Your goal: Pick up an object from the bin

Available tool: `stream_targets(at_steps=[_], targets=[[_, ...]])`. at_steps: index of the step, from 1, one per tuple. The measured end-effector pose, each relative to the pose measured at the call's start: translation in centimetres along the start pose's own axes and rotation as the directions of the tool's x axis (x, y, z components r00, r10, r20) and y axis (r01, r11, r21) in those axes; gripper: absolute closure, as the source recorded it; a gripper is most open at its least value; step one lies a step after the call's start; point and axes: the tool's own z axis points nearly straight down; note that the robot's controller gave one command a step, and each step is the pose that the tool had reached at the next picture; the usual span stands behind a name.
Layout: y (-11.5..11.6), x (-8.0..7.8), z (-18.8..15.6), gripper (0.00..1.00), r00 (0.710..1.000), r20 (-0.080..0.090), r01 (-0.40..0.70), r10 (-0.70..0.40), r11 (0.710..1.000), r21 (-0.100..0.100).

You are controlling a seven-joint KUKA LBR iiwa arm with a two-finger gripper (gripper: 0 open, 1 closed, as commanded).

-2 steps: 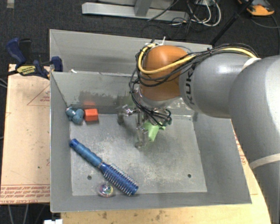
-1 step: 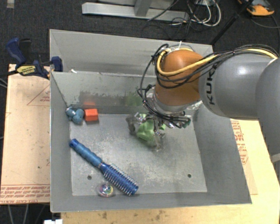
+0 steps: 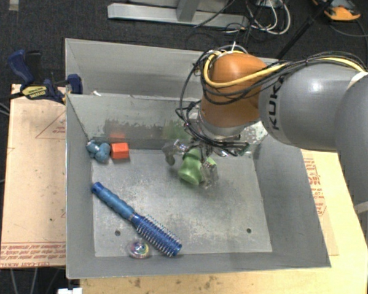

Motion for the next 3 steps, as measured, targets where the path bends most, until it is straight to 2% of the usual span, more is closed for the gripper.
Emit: stream_targets(at_steps=[1,2,3], targets=[[0.1,0.0,0.1,1.00,1.000,0.000,0.000,0.000,1.000,-0.003],[1.1,0.0,-9.9,1.00,0.999,0.004,0.031,-0.031,0.999,0.005],[3.9,1.8,-11.3,1.00,0.999,-0.002,0.054,-0.054,0.999,-0.003]])
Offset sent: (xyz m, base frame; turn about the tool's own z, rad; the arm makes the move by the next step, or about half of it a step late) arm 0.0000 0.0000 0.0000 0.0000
